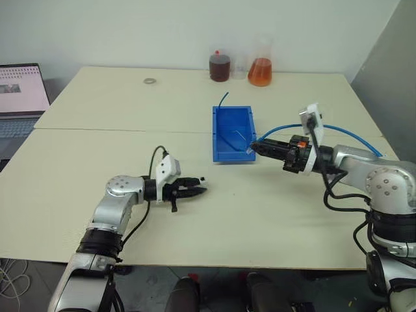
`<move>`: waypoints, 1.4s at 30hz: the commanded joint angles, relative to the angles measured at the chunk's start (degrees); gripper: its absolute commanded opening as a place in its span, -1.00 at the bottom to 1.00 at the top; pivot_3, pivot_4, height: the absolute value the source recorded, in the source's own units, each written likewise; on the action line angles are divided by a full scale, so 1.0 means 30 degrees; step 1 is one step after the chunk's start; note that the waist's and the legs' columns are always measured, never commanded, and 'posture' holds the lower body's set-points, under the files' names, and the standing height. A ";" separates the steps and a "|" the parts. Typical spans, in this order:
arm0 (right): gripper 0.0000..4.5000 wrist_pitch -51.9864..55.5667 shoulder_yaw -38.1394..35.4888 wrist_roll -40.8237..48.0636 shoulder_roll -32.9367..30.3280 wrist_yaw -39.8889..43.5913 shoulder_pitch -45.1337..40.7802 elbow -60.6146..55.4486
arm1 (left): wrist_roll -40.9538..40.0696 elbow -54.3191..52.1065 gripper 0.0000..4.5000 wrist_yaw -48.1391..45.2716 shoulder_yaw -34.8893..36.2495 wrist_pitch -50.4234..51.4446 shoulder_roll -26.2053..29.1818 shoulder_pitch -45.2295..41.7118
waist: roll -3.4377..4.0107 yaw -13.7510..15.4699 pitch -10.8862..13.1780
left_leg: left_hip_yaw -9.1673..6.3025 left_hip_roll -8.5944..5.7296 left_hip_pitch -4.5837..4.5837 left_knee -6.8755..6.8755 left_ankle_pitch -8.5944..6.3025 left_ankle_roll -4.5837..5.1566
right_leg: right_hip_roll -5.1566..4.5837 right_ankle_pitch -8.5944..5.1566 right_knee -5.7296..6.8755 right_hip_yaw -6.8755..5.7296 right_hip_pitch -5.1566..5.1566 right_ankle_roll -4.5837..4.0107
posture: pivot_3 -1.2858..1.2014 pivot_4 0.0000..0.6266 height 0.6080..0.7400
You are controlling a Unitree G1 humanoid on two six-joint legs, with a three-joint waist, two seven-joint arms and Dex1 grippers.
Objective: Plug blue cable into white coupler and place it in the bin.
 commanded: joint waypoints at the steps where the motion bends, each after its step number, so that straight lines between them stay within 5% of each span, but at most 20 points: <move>1: -0.90 -0.1615 0.0992 -0.1393 -0.0047 0.1208 -0.0027 -0.0842 | 0.0364 -0.0427 -0.65 -0.0300 -0.1102 -0.0723 -0.0507 -0.0293 | 0.0000 -0.0036 0.0000 | 0.0003 0.0000 0.0004 0.0001 0.0000 0.0001 | 0.0002 0.0002 0.0000 0.0004 0.0000 0.0004 | 0.03 -0.52 1.00; 14: -0.90 -0.9188 0.7475 -0.9362 -0.1084 0.6234 0.2048 -0.0176 | 0.2750 0.5297 -0.65 -0.0337 -0.2857 -0.5241 -0.1826 -0.2529 | -0.0003 -0.0038 0.0000 | -0.0001 -0.0001 0.0013 0.0027 0.0000 0.0005 | 0.0015 0.0000 0.0001 -0.0005 0.0010 0.0001 | 0.03 -0.52 1.00; 25: -0.90 -1.1815 0.7885 -1.2063 0.0225 0.7291 0.2060 0.2779 | 0.3070 0.6053 -0.65 -0.0268 -0.3020 -0.6066 -0.2321 -0.2758 | -0.0003 -0.0043 -0.0001 | -0.0010 -0.0003 -0.0002 0.0116 -0.0001 0.0004 | 0.0015 0.0006 0.0031 -0.0004 0.0022 0.0008 | 0.03 -0.52 1.00; 42: -0.90 -1.0902 0.6847 -1.1737 0.1262 0.8283 0.0758 0.2758 | 0.3034 0.6132 -0.65 -0.0056 -0.2838 -0.6121 -0.2200 -0.2661 | -0.0002 -0.0047 -0.0001 | -0.0018 -0.0002 -0.0006 0.0183 -0.0003 0.0006 | 0.0016 0.0010 0.0071 -0.0007 0.0028 0.0014 | 0.03 -0.52 1.00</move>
